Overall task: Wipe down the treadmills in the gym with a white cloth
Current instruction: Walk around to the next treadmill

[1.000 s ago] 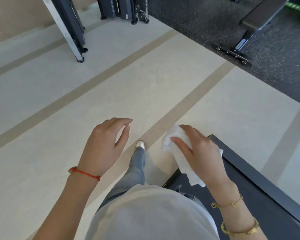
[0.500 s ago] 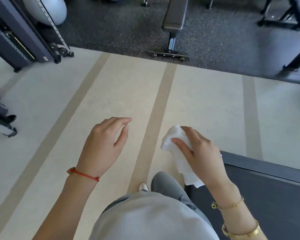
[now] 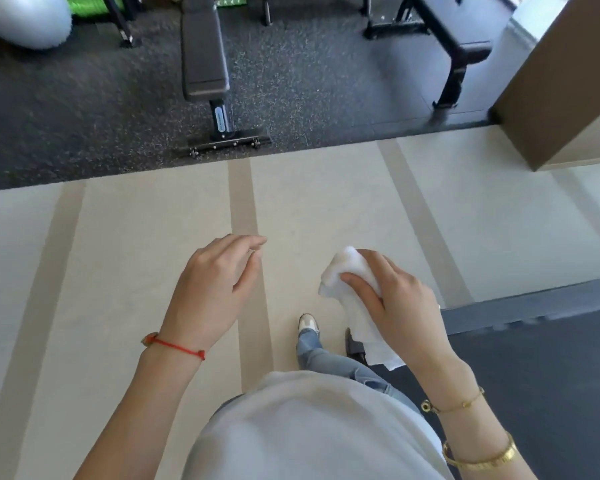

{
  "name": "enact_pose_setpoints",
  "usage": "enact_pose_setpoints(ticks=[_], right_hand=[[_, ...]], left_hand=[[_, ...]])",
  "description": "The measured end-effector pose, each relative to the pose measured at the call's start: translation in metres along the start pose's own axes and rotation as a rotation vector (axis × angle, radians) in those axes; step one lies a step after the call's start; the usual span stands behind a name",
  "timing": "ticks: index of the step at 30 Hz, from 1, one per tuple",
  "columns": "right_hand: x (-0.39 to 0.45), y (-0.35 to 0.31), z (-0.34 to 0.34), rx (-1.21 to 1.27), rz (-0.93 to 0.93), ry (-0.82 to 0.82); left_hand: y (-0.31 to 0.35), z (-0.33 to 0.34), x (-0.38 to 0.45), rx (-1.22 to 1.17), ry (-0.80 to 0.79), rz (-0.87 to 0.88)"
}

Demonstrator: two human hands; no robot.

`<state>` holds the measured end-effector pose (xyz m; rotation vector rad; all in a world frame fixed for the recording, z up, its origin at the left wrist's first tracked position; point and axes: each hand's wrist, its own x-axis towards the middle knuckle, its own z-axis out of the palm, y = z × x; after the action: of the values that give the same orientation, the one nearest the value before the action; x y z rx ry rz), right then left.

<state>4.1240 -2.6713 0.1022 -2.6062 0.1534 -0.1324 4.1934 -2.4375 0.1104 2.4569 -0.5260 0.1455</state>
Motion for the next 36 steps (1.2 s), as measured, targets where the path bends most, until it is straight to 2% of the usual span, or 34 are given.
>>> enact_pose_setpoints(ticks=[7, 20, 29, 36], right_hand=[[0.131, 0.031, -0.032, 0.021, 0.126, 0.099], [0.295, 0.095, -0.051, 0.023, 0.429, 0.281], [0.392, 0.142, -0.077, -0.059, 0.680, 0.465], [0.426, 0.196, -0.110, -0.078, 0.860, 0.577]], left_hand=[[0.006, 0.030, 0.167, -0.053, -0.059, 0.154], [0.010, 0.109, 0.424, -0.123, -0.262, 0.454], [0.058, 0.169, 0.586, -0.144, -0.456, 0.708], [0.122, 0.236, 0.664, -0.218, -0.585, 0.855]])
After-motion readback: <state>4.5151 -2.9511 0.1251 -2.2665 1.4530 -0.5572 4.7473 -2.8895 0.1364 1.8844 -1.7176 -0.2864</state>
